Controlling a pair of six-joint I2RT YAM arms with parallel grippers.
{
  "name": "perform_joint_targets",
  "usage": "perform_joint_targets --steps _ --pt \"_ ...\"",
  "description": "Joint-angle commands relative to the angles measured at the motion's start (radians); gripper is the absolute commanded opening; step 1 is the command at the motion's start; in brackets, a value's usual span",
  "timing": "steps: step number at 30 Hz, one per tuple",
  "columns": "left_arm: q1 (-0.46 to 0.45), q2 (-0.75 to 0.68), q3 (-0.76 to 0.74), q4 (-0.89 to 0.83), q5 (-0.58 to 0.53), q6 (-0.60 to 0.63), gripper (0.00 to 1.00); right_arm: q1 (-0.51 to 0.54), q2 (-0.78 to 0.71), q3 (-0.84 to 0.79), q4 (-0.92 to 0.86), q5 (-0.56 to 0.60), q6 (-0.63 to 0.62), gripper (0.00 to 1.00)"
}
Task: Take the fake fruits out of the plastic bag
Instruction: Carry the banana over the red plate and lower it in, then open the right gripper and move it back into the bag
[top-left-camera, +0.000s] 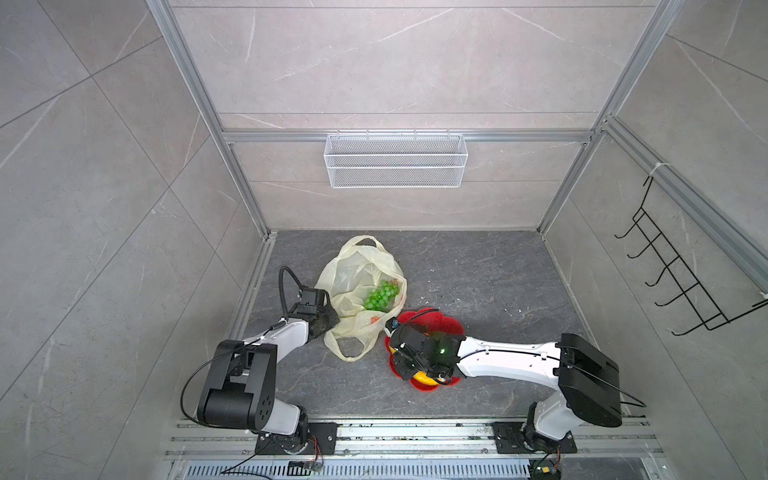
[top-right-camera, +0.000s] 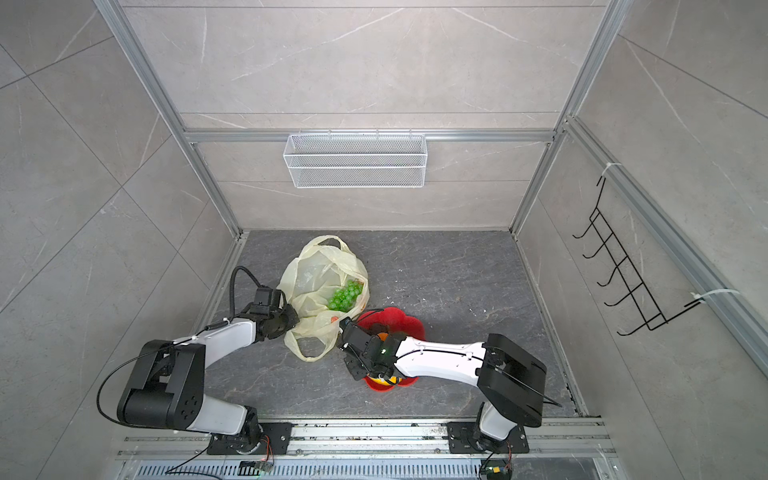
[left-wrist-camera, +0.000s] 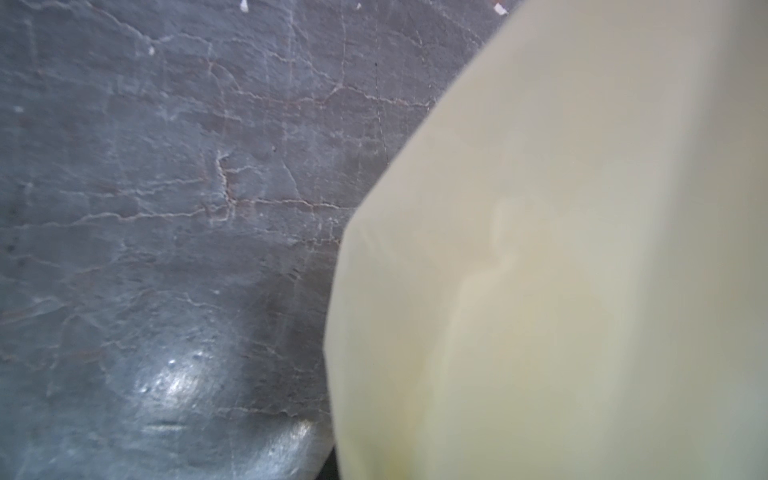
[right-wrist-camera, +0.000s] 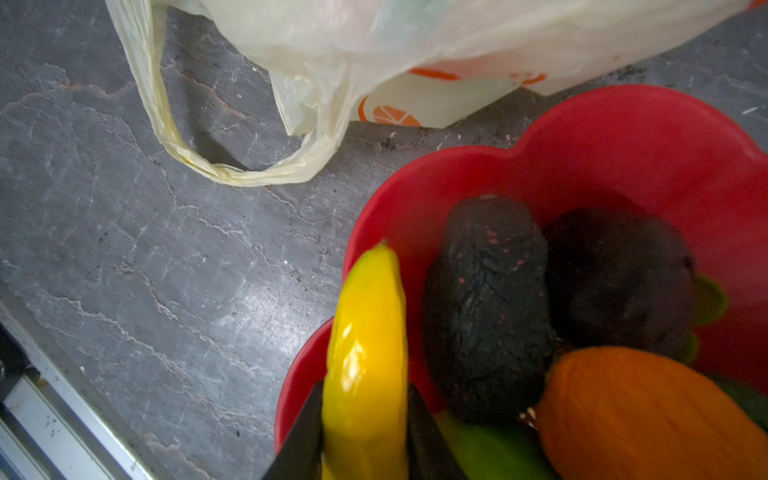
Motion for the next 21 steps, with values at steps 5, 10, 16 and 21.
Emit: perform_joint_targets --steps 5,10,16,21 --pt "0.006 0.002 0.014 0.014 0.007 0.02 0.11 0.004 0.004 -0.028 0.028 0.029 0.007 0.37" --pt "0.005 0.001 0.013 0.018 0.016 0.025 0.11 0.003 -0.015 -0.031 0.02 0.035 0.006 0.46" --pt "0.006 0.009 0.022 0.027 0.047 0.037 0.11 0.004 -0.045 -0.022 -0.003 0.051 -0.003 0.51" --pt "0.004 -0.006 0.018 0.026 0.046 0.042 0.11 0.004 -0.085 -0.006 -0.036 0.078 -0.011 0.53"
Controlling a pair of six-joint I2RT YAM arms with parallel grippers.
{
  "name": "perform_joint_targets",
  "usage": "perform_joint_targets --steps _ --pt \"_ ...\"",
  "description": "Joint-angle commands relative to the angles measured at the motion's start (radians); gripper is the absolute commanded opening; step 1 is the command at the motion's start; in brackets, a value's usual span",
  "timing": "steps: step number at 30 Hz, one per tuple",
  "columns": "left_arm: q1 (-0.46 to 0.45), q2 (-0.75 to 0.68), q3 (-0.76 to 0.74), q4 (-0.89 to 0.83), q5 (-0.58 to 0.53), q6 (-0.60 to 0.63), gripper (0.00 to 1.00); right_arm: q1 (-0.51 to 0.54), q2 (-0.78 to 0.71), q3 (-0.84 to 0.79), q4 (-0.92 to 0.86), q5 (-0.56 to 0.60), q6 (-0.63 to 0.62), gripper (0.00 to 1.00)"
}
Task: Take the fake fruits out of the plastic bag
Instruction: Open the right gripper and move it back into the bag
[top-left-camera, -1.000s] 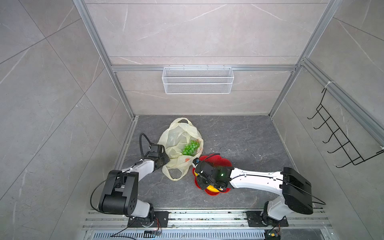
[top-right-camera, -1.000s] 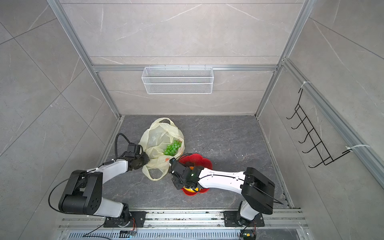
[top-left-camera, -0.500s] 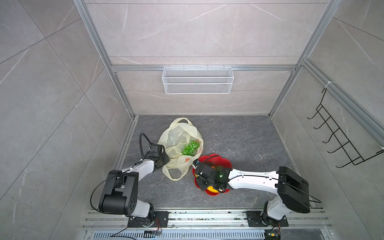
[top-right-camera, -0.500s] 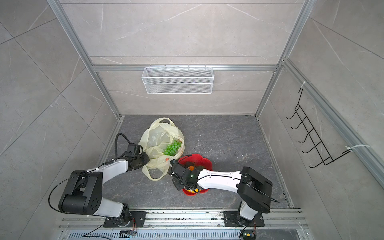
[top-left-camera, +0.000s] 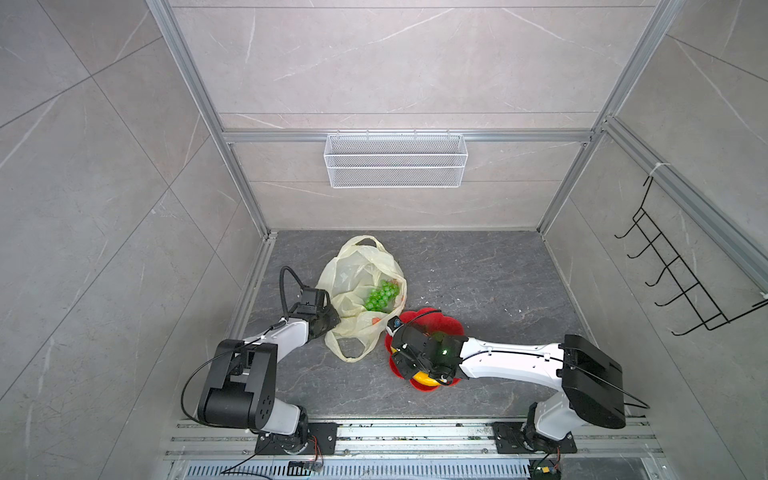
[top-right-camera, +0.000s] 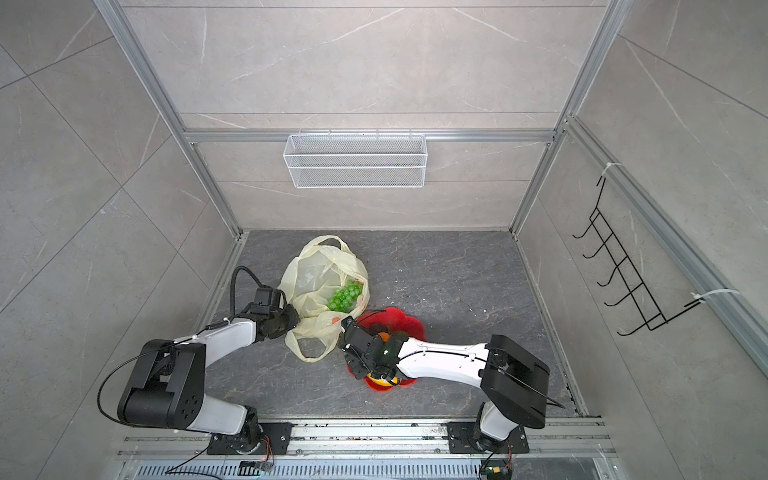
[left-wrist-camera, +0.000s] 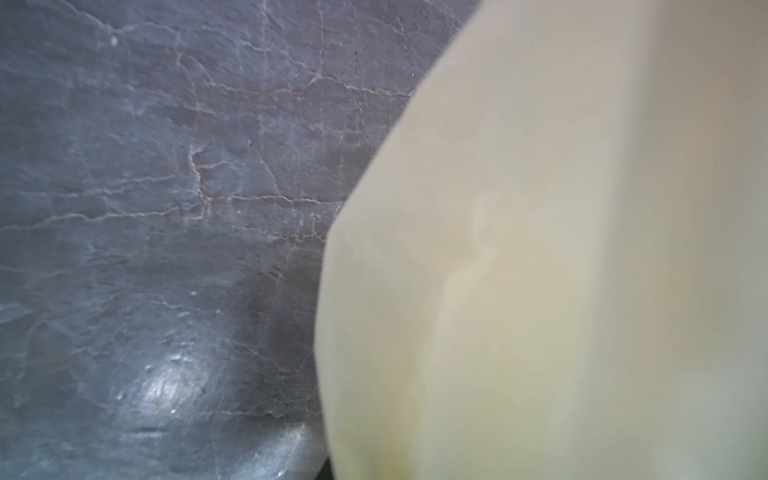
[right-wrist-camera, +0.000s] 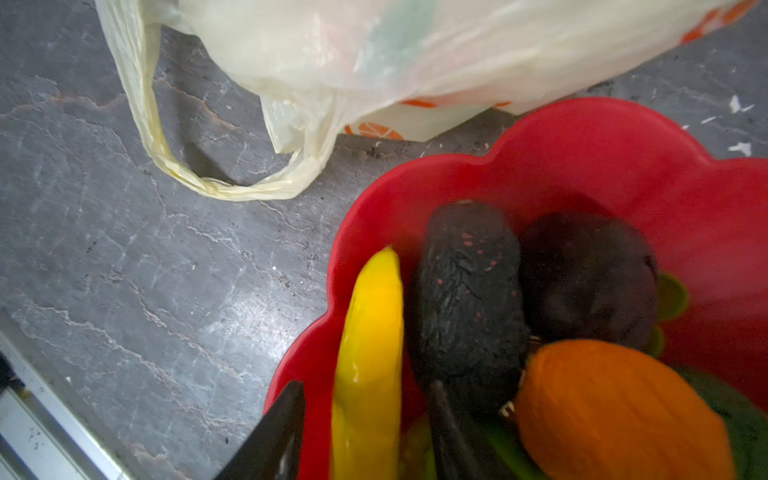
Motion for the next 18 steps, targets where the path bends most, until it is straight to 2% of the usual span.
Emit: perform_joint_targets --steps 1,6,10,13,18 --pt "0.004 -0.014 0.018 0.016 0.009 0.026 0.11 0.004 -0.051 0.013 -0.043 0.046 -0.012 0.53" --pt "0.006 -0.022 0.024 0.003 -0.009 0.044 0.09 0.004 -0.101 0.026 -0.04 0.102 -0.015 0.56" --pt "0.006 -0.029 0.045 -0.034 -0.058 0.049 0.0 0.004 -0.126 0.05 -0.042 0.188 -0.012 0.57" --pt "0.009 -0.089 0.015 -0.044 -0.132 0.017 0.0 0.001 -0.144 0.049 0.004 0.263 -0.006 0.61" --pt "0.015 -0.226 -0.046 -0.093 -0.174 -0.036 0.0 -0.003 -0.081 0.139 0.053 0.256 -0.034 0.62"
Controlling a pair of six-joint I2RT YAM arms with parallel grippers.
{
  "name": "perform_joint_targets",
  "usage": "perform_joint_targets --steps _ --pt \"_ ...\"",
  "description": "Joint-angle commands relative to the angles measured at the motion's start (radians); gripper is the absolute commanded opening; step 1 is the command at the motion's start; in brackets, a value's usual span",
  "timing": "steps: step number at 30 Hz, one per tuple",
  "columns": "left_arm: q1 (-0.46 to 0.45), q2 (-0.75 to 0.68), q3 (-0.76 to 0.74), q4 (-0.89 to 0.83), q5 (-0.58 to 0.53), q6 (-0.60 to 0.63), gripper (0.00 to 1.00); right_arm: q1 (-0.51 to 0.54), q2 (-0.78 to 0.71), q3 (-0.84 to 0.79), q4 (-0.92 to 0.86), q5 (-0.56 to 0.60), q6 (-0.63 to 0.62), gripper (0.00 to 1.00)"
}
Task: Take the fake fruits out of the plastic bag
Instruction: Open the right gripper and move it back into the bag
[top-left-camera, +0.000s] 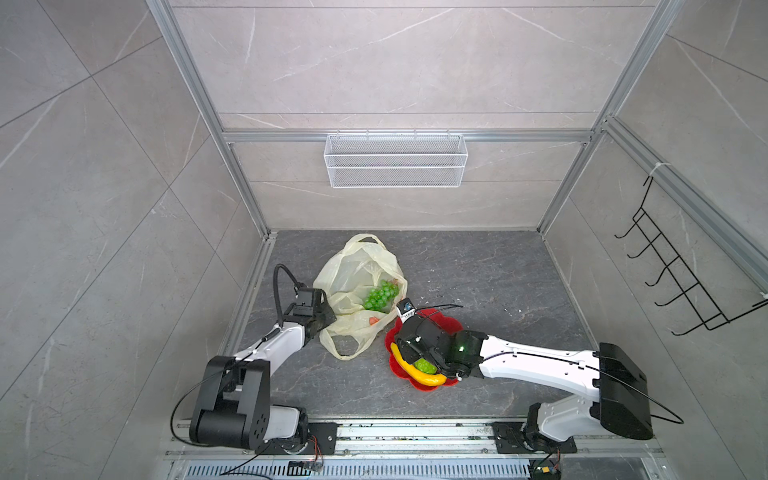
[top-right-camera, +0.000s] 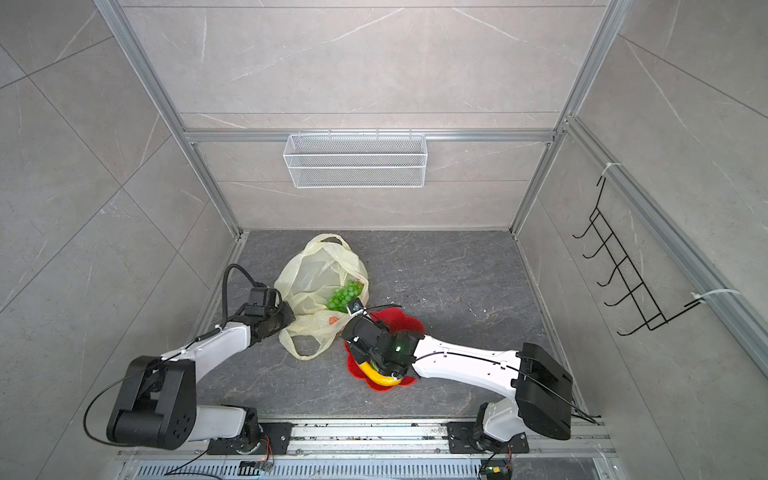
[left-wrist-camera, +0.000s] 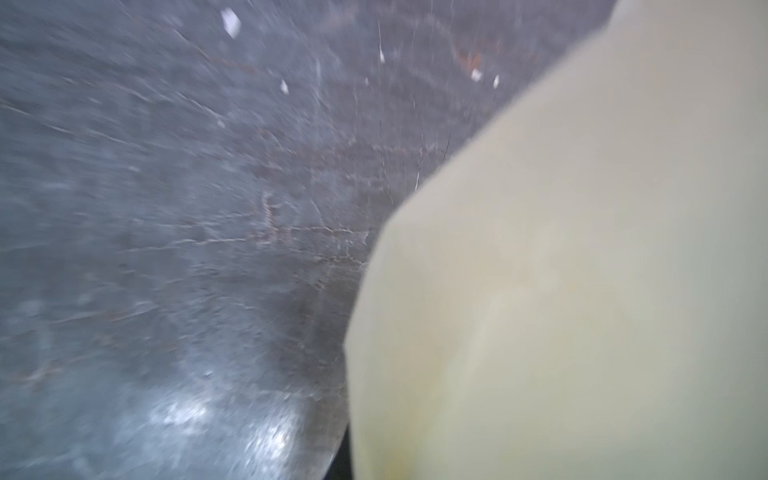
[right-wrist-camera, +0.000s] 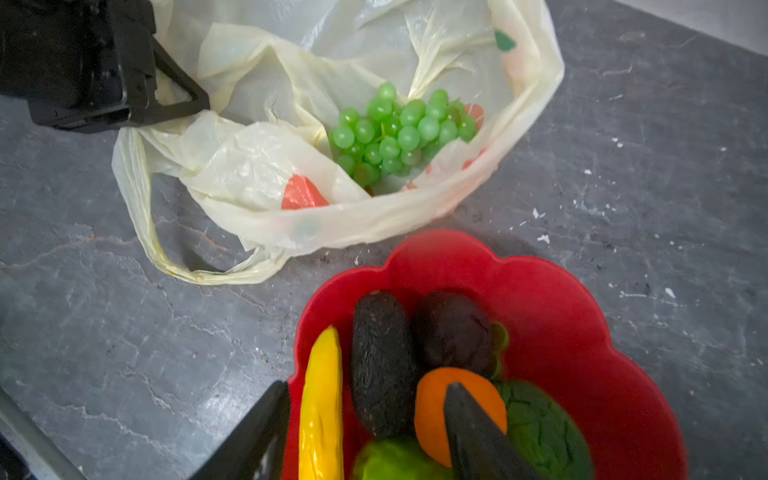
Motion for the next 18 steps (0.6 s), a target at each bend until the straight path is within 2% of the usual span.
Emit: perform_joint_targets --steps 1,6,11,14,18 --pt "0.008 -0.102 -0.036 -0.068 -0.065 -0.05 0.0 -0.006 0.053 0.101 0.048 0.032 -0.028 0.62" --pt "0.003 -0.288 -0.128 -0.141 -0.06 -0.11 0.0 -0.065 0.213 0.281 0.018 -0.072 -0.007 0.61" --pt "-0.019 -0.377 -0.154 -0.189 -0.015 -0.116 0.0 -0.136 0.395 0.469 -0.041 -0.187 0.034 0.6" --pt "-0.034 -0.351 -0.132 -0.197 0.035 -0.079 0.11 -0.183 0.502 0.585 -0.103 -0.229 0.06 0.58" --pt "-0.044 -0.246 -0.077 -0.198 0.099 -0.023 0.39 -0.223 0.616 0.716 -0.21 -0.239 0.091 0.57"
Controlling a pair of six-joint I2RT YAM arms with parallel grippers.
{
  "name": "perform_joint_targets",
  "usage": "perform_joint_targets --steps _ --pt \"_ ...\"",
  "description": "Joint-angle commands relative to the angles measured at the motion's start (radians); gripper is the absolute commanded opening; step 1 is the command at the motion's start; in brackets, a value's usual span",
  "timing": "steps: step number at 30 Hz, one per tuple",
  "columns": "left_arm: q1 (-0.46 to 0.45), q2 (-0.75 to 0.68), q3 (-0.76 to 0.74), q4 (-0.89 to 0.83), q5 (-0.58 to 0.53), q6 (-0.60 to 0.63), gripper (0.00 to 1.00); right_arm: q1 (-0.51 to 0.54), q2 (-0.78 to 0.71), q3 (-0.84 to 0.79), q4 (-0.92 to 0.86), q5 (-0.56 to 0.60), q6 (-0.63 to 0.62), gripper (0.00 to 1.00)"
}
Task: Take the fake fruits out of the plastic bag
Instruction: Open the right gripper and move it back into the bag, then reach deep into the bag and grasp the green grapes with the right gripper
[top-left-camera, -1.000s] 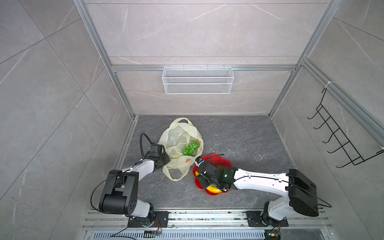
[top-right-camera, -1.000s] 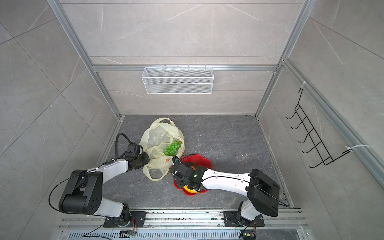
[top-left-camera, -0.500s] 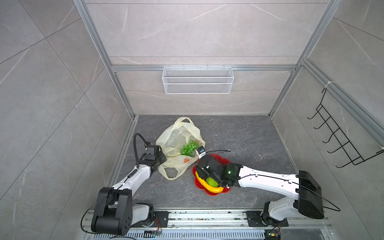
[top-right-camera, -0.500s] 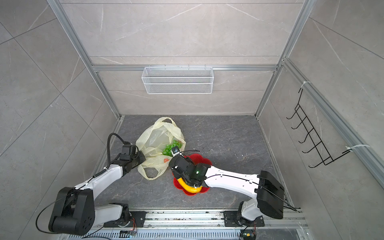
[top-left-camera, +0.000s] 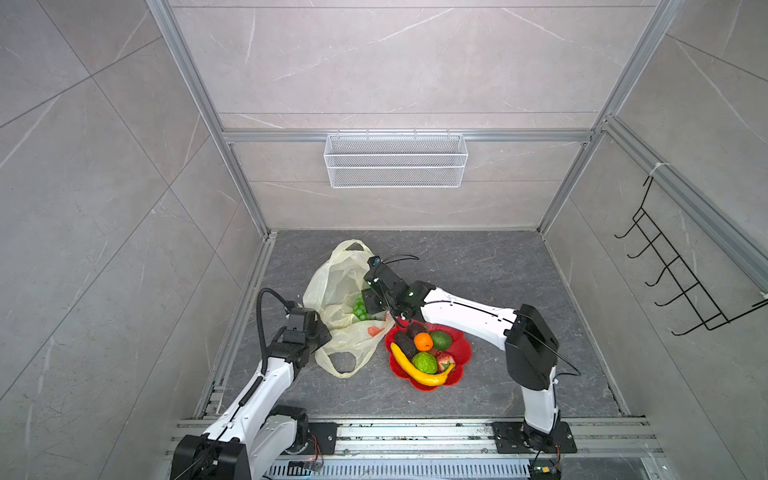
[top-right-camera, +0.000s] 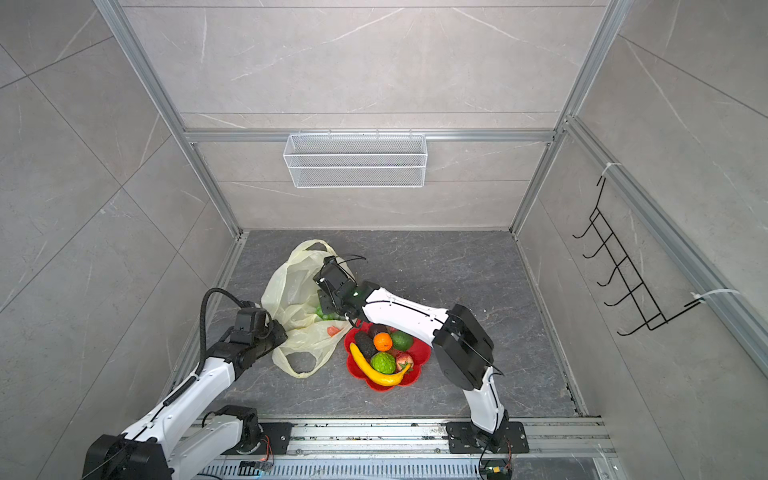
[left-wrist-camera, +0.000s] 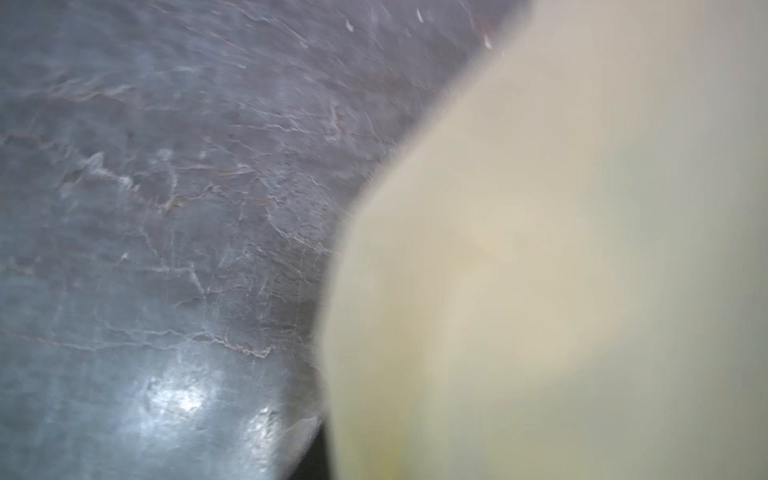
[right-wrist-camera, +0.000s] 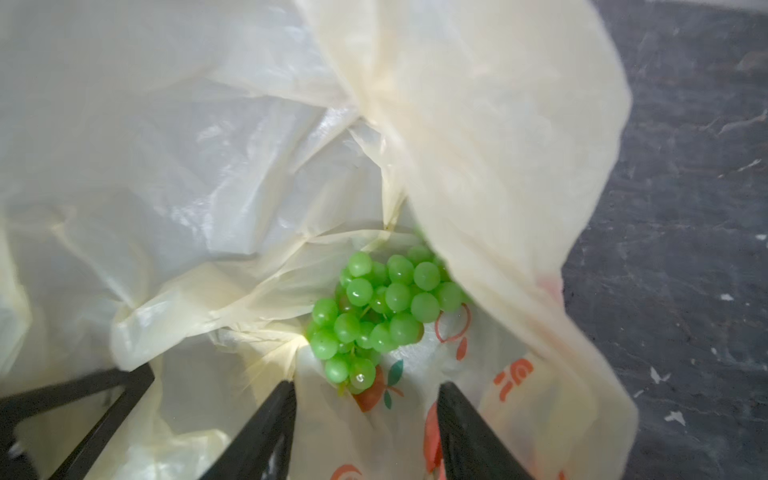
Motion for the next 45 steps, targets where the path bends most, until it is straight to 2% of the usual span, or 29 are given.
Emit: perform_joint_targets --steps 1,5,10,15,21,26,32,35,37,41,45 --pt "-0.009 0.077 0.065 -0.001 0.088 0.057 0.46 -0.02 0.066 0.082 -0.129 -0.039 0.046 0.57" --pt "-0.057 0.146 0.084 0.04 0.089 0.063 0.63 -0.035 0.09 0.079 -0.144 -0.055 0.075 0.57" --pt "-0.161 0.252 0.15 -0.02 -0.056 0.085 0.72 -0.067 0.083 0.019 -0.111 -0.104 0.103 0.57" --pt "-0.177 0.325 0.19 -0.092 -0.135 0.044 0.76 -0.077 0.099 0.003 -0.106 -0.112 0.096 0.56" --pt "-0.179 0.426 0.252 -0.155 -0.173 0.022 0.76 -0.102 0.13 0.017 -0.093 -0.128 0.083 0.56" --pt "-0.18 0.472 0.273 -0.15 -0.177 0.015 0.68 -0.14 0.148 0.028 -0.035 -0.235 0.095 0.56" --pt "-0.201 0.488 0.282 -0.146 -0.192 0.018 0.65 -0.139 0.136 0.015 0.052 -0.343 0.208 0.69" --pt "-0.224 0.501 0.287 -0.134 -0.183 0.022 0.64 -0.139 0.16 0.019 0.077 -0.358 0.268 0.71" --pt "-0.24 0.509 0.288 -0.123 -0.185 0.021 0.64 -0.135 0.183 0.038 0.067 -0.337 0.297 0.71" --pt "-0.266 0.51 0.285 -0.111 -0.195 0.014 0.63 -0.127 0.247 0.142 -0.059 -0.212 0.344 0.72" --pt "-0.288 0.496 0.269 -0.09 -0.195 0.015 0.63 -0.105 0.317 0.255 -0.151 -0.138 0.367 0.73"
